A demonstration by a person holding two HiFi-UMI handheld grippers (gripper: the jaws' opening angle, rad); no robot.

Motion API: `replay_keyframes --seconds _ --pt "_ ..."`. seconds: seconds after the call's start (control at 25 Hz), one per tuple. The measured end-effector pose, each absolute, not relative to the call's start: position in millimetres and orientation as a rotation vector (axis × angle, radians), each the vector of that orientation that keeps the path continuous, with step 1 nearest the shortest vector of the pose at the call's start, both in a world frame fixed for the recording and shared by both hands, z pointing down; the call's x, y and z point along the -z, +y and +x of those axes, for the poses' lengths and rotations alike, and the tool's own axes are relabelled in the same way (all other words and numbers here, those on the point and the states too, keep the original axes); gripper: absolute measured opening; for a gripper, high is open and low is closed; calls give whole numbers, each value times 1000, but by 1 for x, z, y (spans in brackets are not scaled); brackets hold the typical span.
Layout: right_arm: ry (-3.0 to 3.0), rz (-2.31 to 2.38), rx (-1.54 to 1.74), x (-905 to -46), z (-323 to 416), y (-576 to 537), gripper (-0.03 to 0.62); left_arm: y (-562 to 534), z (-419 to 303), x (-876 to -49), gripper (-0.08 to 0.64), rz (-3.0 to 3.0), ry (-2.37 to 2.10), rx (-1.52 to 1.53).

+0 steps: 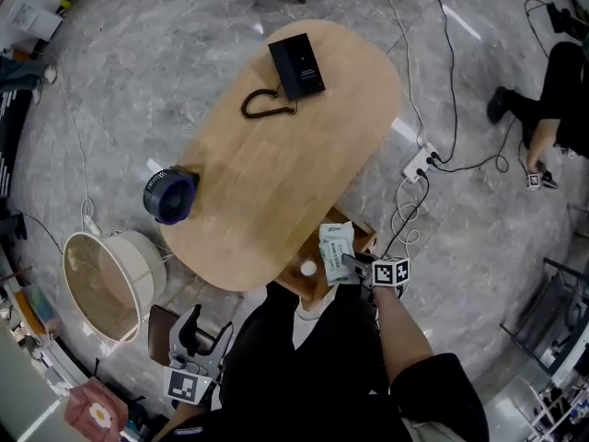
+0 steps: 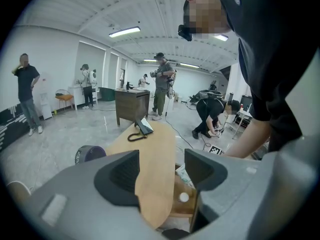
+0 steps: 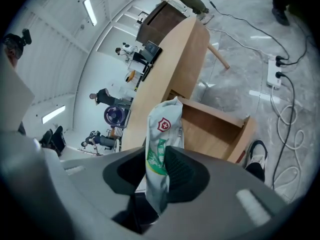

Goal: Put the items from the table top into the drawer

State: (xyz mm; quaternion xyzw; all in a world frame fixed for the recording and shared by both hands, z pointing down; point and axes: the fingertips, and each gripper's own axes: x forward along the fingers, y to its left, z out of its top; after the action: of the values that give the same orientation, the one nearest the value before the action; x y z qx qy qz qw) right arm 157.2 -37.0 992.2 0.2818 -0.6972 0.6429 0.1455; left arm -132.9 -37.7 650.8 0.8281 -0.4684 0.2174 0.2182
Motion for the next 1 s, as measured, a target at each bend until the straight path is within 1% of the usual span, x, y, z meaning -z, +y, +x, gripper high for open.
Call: replay_keyframes --seconds 0.4,0.6,0.72,1.0 --pt "-1972 741 -1847 -1032 138 -47 115 -26 -132 -666 295 2265 -1259 -641" --pt "-1956 702 -1756 -1049 133 -58 80 -23 -137 -670 295 2239 -1269 -636" --pt "-1914 658 -1702 -1065 136 -56 71 -18 -138 -673 295 2220 -1267 -651" --pt "-1860 677 -1665 -1083 142 -59 70 -12 -145 -686 295 2174 -1280 -661"
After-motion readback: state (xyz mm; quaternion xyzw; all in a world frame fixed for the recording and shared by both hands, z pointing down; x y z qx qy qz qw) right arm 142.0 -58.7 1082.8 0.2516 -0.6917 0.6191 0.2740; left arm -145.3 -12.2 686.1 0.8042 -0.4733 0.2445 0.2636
